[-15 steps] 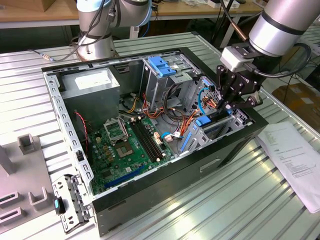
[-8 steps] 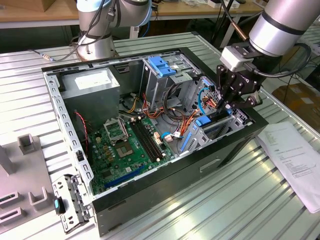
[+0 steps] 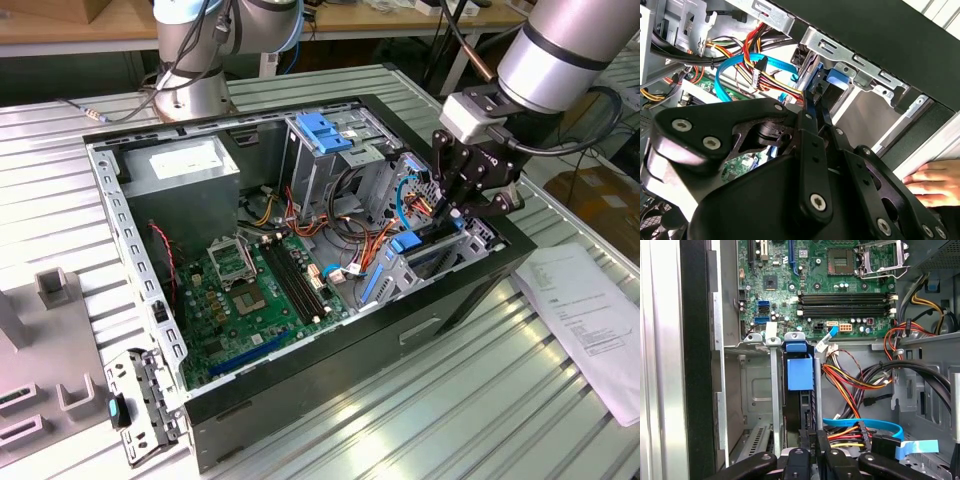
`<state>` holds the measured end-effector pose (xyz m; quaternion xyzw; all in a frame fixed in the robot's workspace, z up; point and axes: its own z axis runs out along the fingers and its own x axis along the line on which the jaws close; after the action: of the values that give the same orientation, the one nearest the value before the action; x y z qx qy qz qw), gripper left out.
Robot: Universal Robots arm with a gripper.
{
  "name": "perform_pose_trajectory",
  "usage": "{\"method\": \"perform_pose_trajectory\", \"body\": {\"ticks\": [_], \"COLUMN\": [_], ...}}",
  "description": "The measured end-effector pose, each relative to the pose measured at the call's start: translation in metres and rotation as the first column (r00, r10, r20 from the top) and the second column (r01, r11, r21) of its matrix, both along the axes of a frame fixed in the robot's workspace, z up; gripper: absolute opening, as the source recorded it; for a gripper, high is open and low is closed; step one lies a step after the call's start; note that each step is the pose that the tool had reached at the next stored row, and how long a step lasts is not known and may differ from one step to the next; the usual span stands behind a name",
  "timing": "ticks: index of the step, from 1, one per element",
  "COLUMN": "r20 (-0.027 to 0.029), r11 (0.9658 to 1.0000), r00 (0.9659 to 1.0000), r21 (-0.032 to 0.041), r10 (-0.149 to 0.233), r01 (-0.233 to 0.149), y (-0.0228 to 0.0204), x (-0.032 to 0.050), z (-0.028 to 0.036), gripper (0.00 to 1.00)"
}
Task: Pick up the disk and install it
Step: 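Insert the first disk wire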
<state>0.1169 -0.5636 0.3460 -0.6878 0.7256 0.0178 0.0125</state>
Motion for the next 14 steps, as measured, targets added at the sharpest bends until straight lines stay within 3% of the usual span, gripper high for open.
{"method": "perform_pose_trajectory", "body": {"ticks": [8, 14], "r20": [0.0000, -0.0006], "r11": [1.0000, 1.0000], "r00": [1.0000, 1.0000], "r21": [0.0000, 0.0004], "r10": [0.004, 0.004], "r01": [-0.004, -0.004], "y": [0.0000, 0.0000], "x": [0.0000, 0.0000], "z": [-0.0003, -0.0046], "gripper": [0.18, 0.18]}}
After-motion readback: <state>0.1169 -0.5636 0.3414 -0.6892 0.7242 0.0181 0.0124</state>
